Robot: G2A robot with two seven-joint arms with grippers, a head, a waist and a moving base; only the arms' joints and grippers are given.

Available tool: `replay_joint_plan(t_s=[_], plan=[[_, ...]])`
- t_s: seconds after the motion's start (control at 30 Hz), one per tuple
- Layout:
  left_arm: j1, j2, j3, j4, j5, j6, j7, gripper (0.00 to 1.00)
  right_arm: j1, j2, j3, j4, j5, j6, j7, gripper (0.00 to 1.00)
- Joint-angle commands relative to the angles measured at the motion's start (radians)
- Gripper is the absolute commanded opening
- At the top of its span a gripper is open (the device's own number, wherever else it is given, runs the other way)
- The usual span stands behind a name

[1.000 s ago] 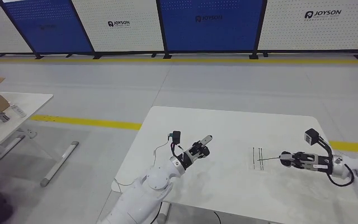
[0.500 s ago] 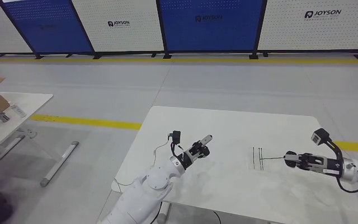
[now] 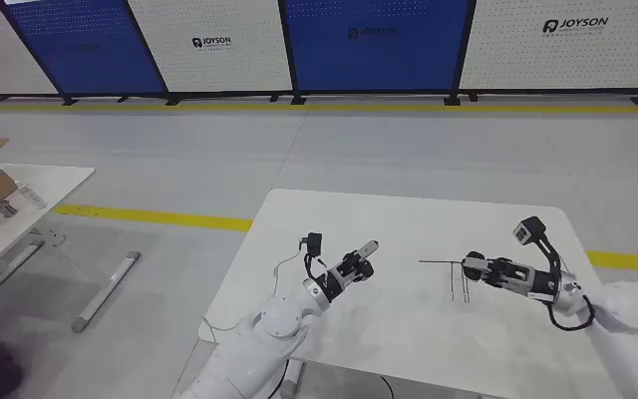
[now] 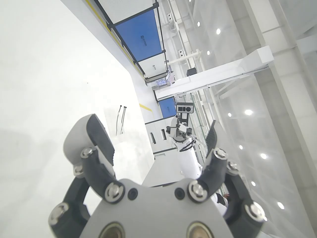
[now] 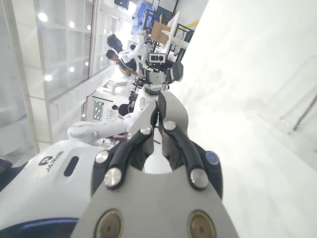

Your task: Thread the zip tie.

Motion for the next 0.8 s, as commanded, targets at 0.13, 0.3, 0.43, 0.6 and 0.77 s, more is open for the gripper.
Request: replay_joint_plan(t_s=[0.13,0.3,0.43,0.6,0.77], plan=[[0.000,0.000,0.000,0.000,0.000,0.000,0.000,1.00,0.036,-0.022,-0.058,0.013,-0.045,0.038,-0.019,0.00],[0.000,0.000,0.000,0.000,0.000,0.000,0.000,1.00,0.036,-0.022,-0.058,0.013,-0.045,0.038,-0.019,0.00],[0.007,-0.003,0.004,-0.004,-0.025,-0.002,0.018,1.00,-0.003,-0.031,-0.039,0.001,0.031,0.000,-0.114,0.00],[-0.006,-0.012,0.019,0.019,-0.087,-0.006,0.031,1.00,-0.013,-0.070,-0.076,-0.018,0.056,0.000,-0.218,0.00],[-0.038,-0.032,0.058,0.062,-0.113,-0.040,0.108,1.00,0.017,-0.126,-0.171,0.012,-0.007,0.000,-0.277,0.00]])
